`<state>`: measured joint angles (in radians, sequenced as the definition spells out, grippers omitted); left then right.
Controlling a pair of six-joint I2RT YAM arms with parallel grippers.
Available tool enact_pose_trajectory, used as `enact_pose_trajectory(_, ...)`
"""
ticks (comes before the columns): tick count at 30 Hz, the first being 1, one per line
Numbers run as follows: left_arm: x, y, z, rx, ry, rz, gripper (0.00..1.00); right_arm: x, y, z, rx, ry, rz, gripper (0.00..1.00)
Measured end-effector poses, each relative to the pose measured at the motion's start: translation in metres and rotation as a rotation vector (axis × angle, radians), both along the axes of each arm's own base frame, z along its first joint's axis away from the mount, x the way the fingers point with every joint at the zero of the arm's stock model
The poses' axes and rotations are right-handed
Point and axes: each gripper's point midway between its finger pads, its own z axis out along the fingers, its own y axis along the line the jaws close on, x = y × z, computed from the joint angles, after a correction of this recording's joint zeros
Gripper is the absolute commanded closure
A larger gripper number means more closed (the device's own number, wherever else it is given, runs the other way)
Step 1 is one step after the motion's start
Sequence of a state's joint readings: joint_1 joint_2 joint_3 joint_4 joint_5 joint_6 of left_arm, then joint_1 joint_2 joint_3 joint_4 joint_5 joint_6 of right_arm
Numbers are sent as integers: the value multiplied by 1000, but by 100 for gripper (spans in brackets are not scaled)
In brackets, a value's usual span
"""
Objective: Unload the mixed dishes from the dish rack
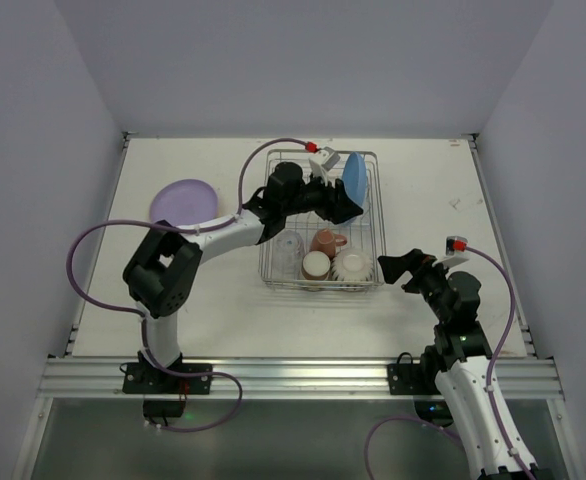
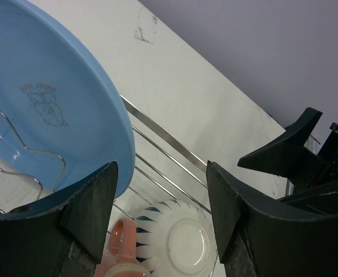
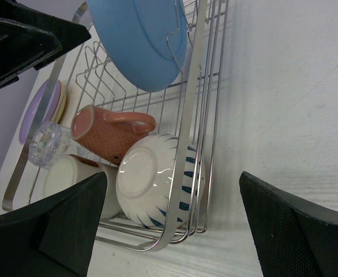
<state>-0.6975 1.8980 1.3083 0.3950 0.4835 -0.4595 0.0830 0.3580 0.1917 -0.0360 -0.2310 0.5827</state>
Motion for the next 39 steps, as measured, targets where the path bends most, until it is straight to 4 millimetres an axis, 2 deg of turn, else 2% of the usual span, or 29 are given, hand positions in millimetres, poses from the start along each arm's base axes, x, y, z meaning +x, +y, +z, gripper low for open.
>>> enact_pose_trajectory(4,4,1,1,4,-11,19,34,0,0,0,0,1,0,1)
enact_pose_trajectory(11,13,-9,14,-18,-39,20,36,0,0,0,0,1,0,1)
enact_pose_trajectory(19,24,-15,5,4,-19,37,38,0,0,0,0,1,0,1)
enact_pose_trajectory(22,27,-15,5,12,-14,52,43,0,0,0,0,1,0,1)
enact_pose_trajectory(26,29,-16,9,10,-17,56,60,0,0,0,0,1,0,1)
enact_pose_trajectory(30,32,-18,6,11,-15,57,60,0,0,0,0,1,0,1)
enact_pose_trajectory(36,35,-20,-8,31,7,56,59,0,0,0,0,1,0,1)
enact_pose_trajectory(39,37,-22,-11,39,15,57,70,0,0,0,0,1,0,1)
